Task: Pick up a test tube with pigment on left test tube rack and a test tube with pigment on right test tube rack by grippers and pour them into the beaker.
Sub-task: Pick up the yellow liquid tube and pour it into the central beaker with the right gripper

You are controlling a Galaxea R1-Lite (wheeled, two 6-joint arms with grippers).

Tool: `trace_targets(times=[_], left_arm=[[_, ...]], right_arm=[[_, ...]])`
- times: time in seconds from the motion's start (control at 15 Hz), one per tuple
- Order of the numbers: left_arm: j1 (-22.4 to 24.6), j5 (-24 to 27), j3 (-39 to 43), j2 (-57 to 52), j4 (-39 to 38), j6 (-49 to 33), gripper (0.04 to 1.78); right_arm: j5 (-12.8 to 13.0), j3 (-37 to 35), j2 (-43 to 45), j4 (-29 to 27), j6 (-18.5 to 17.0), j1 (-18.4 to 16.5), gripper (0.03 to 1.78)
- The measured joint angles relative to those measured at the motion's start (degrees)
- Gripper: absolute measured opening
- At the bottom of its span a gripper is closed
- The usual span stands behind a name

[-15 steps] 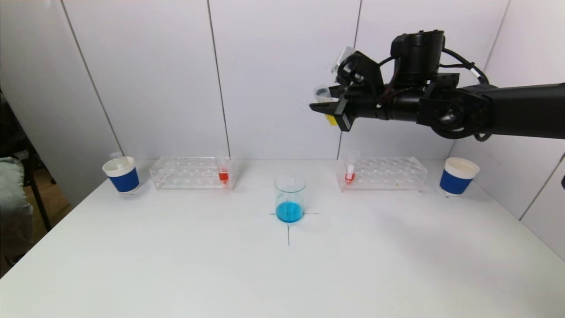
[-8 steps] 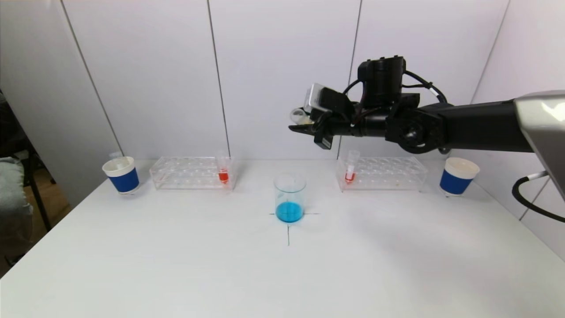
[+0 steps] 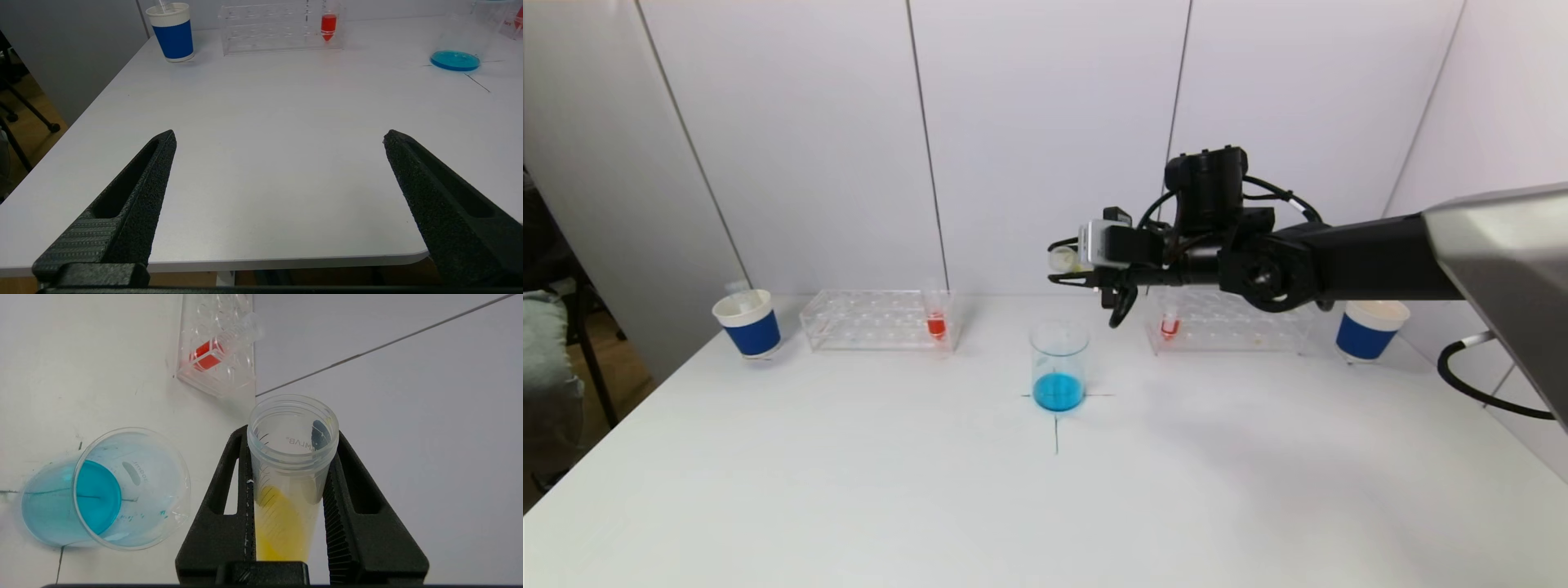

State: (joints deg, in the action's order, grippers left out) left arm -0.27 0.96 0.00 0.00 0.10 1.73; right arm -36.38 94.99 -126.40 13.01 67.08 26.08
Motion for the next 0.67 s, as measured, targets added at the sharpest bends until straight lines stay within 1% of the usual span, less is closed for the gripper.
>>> trace_targets(times=[0.07,0.2,0.4,0.47,0.6,0.67], left_arm=[[0.00,0.00,0.00,0.00,0.00,0.02,1.77],[0.00,-0.02,0.00,0.00,0.00,0.02,1.77],[0.00,0.00,0.00,0.00,0.00,0.02,1.77],[0.00,-0.02,0.00,0.00,0.00,0.00,1.77],[0.00,-0.02,0.00,0.00,0.00,0.02,1.77],[0.00,0.00,0.00,0.00,0.00,0.02,1.77]], right_arm=[[-0.72,-0.20,0.02,0.11,0.99,0.00,0.53],[-1.27,-0.69,-0.05,1.24,2.47,0.00,0.53],[-3.23,-3.21,-1.10,9.67,4.19,-0.34,0.53],[-3.45,-4.00,-1.62,12.09,4.79,-0.43,0.53],[-3.72,-4.80,-2.78,15.08,5.99,-0.63,0.53],[-3.73,-4.96,-3.30,15.48,6.53,-0.74,0.53]])
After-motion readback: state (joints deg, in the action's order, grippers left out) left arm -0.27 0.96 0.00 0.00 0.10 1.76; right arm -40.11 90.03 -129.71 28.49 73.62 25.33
